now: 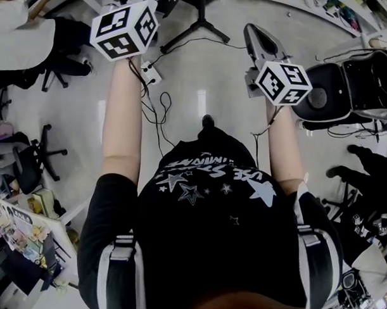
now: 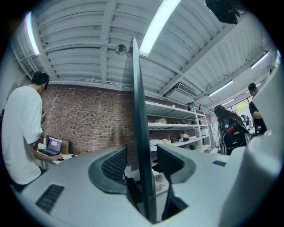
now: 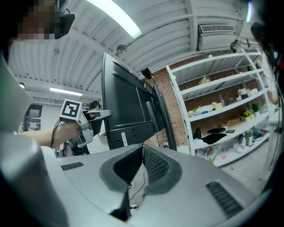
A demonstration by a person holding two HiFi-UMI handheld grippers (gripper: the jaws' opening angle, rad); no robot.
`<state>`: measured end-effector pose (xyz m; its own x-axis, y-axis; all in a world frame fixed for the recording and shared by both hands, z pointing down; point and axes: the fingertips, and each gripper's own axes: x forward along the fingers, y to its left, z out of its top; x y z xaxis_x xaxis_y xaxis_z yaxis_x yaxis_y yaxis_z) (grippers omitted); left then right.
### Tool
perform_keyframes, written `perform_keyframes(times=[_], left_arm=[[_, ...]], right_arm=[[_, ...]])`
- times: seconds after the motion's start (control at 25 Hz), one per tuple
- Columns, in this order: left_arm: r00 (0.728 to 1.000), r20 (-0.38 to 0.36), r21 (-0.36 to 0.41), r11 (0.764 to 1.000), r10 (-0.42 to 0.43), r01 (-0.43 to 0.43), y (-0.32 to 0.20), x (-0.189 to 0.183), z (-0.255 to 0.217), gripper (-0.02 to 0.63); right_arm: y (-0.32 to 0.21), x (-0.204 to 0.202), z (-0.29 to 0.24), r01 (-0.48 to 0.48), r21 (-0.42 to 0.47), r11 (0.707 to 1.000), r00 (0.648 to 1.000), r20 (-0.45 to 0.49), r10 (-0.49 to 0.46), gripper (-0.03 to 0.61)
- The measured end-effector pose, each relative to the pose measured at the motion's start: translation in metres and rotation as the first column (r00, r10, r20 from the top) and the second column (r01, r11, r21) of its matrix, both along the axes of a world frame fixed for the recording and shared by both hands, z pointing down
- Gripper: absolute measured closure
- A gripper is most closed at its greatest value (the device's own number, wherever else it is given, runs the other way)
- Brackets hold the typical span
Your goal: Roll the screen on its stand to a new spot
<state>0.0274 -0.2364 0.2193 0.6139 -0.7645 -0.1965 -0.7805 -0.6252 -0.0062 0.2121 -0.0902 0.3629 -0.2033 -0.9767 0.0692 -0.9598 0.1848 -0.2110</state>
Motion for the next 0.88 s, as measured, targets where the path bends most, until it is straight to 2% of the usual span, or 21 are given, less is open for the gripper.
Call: perform_keyframes(times=[0.12,0.32,0.64,0.88], left_arm=[[1.000,-0.004,-0.006,1.000,0.006,-0.006,0.020,-0.007,0.005,0.410],[0.998,-0.050,-0.015,1.000,0.025,-0.025,0.068,-0.032,0.010,0.410],[0.998,-0.043,-0.041,0.998,0.047,-0.049,0.157,-0.074,0.032,0.411],[0.991,-0.054,-0.082,0.989,0.119,-0.123,0.215,-0.084,0.052,0.413]], right_arm=[[0.013,-0.004,0.001,-0.008,0.009,1.000,1.000,0.012,0.008,0.571],[0.037,-0.027,0.001,0.005,0.020,1.000,1.000,0.021,-0.006,0.571],[0.094,-0.079,-0.007,0.029,0.045,0.999,0.999,0.026,-0.030,0.571],[0.138,-0.105,-0.005,0.036,0.052,0.998,0.999,0.020,-0.037,0.572]])
